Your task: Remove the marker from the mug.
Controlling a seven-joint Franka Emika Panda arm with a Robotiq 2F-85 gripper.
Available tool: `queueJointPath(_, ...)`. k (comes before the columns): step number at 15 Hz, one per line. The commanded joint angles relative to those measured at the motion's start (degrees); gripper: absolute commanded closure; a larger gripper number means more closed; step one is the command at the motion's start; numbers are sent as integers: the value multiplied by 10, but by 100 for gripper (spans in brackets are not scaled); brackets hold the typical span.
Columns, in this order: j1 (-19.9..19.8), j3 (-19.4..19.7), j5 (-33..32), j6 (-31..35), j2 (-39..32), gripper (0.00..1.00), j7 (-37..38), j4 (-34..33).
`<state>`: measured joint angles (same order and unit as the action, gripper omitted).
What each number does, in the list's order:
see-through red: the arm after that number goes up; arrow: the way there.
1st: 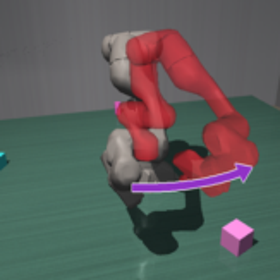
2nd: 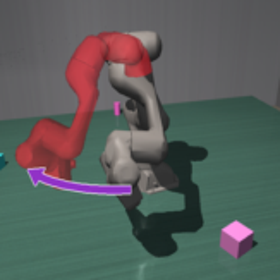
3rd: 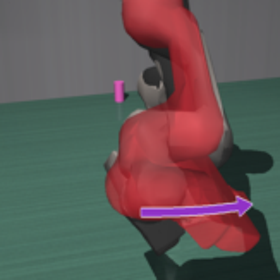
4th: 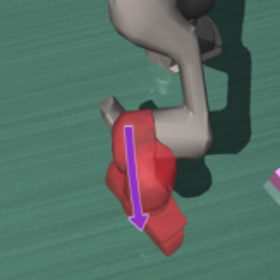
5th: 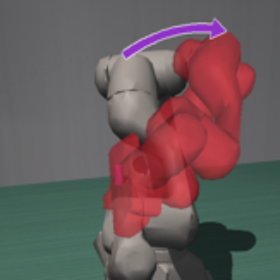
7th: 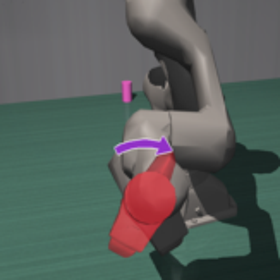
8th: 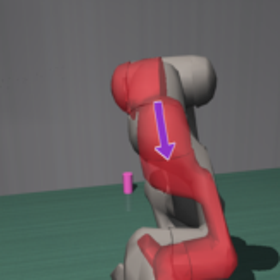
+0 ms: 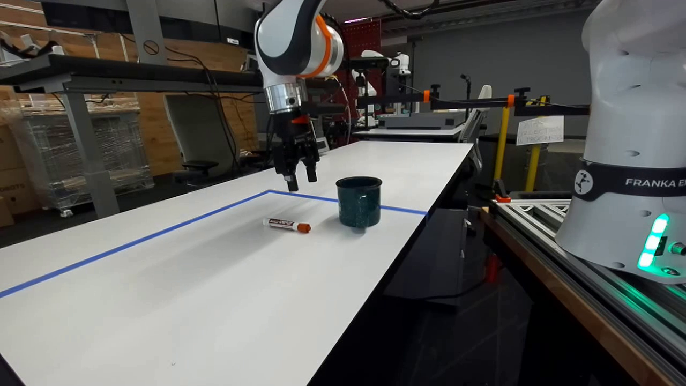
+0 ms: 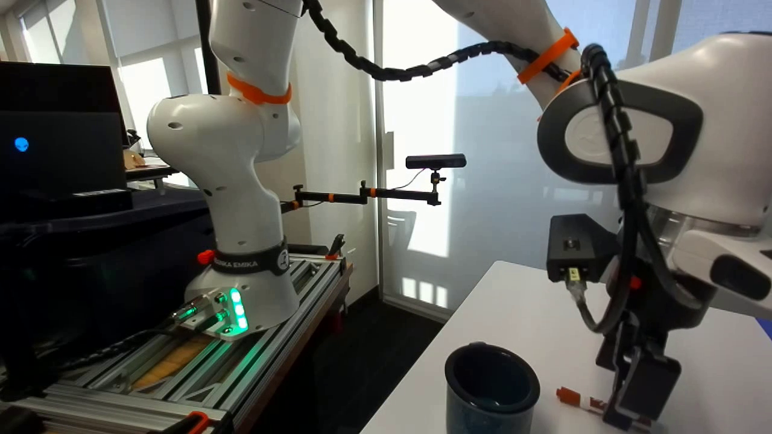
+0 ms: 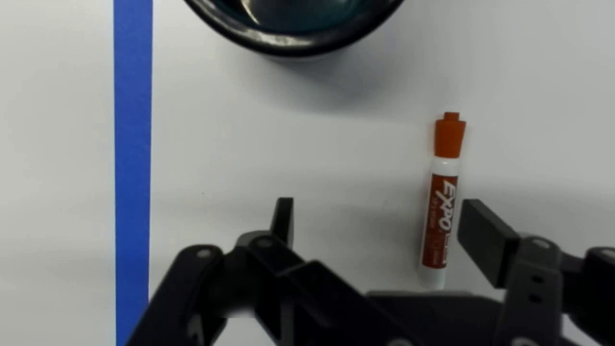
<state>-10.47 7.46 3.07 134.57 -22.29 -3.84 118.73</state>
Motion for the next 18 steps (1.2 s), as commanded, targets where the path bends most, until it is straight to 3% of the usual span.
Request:
queueJointPath(1, 2, -3, 0, -90, 77, 0, -5, 17)
queueJointPath(4, 6, -2, -1, -182, 127, 0, 0, 15)
queueJointPath(8, 13, 2, -19, -239, 178, 0, 23, 14)
queueJointPath(18, 23, -2, -98, -151, 262, 0, 0, 76)
